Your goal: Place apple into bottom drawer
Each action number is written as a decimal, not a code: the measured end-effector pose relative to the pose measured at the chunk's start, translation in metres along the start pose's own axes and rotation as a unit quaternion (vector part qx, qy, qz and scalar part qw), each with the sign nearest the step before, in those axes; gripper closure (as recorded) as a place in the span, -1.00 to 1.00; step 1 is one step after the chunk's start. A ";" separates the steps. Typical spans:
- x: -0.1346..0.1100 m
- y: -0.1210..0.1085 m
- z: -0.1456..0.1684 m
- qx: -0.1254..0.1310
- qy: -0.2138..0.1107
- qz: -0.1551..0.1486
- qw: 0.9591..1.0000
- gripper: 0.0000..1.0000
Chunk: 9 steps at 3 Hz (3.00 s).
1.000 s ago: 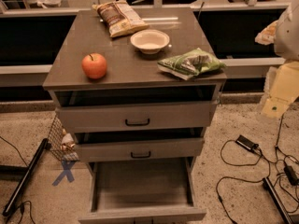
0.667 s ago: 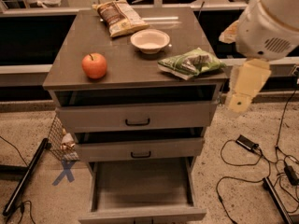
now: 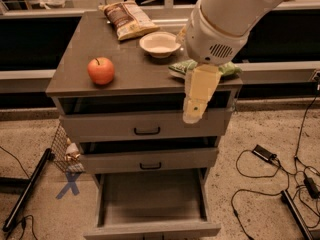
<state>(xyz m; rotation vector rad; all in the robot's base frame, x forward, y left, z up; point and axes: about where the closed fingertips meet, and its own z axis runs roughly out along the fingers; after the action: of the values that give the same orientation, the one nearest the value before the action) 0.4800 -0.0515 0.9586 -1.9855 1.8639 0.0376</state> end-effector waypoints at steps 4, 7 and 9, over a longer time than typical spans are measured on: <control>-0.017 -0.147 0.034 0.110 -0.168 0.134 0.971 -1.00; -0.056 -0.179 0.086 0.101 -0.224 0.153 0.957 -1.00; -0.151 -0.172 0.142 0.071 -0.299 0.134 0.942 -1.00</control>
Offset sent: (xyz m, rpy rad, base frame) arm 0.0894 0.0041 0.0414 0.2632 -0.2405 -0.1204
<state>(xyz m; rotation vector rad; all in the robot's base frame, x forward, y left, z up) 0.6662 0.1395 0.9212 -1.3955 1.6487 0.5114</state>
